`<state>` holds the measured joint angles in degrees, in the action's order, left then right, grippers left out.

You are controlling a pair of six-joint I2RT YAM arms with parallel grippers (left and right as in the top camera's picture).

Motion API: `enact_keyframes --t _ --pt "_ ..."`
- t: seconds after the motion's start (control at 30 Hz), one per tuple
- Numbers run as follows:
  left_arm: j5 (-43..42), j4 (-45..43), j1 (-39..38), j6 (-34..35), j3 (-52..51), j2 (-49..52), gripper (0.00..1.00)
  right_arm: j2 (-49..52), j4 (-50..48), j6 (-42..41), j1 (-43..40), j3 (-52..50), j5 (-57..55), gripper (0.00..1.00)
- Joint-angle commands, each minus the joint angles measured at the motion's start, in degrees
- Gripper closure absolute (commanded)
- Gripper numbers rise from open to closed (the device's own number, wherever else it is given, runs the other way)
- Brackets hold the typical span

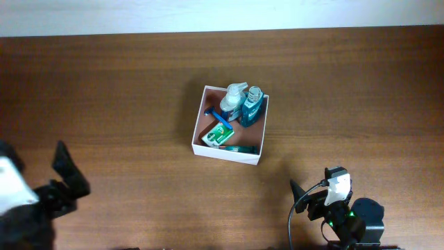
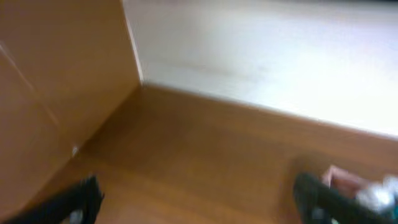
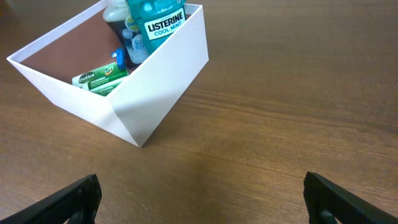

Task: Pack container

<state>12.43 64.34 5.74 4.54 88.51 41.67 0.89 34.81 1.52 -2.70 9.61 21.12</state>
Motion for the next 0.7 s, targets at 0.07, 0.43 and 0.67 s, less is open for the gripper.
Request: enact_keyframes --t 0.07,0.43,0.67 --pt "-13.07 -17.31 2.38 -4.81 -30.95 -14.34 0.01 -0.68 0.04 -0.52 -0.33 -0.31 0.92 0.01" --pt "-17.35 -33.9 3.21 -4.81 -68.17 -35.36 0.01 -0.68 0.04 -0.52 -0.33 -0.31 0.92 0.01" --pt "-17.42 -36.92 2.4 -4.79 -78.34 -41.35 0.01 -0.68 0.04 -0.52 -0.33 -0.31 0.92 0.01"
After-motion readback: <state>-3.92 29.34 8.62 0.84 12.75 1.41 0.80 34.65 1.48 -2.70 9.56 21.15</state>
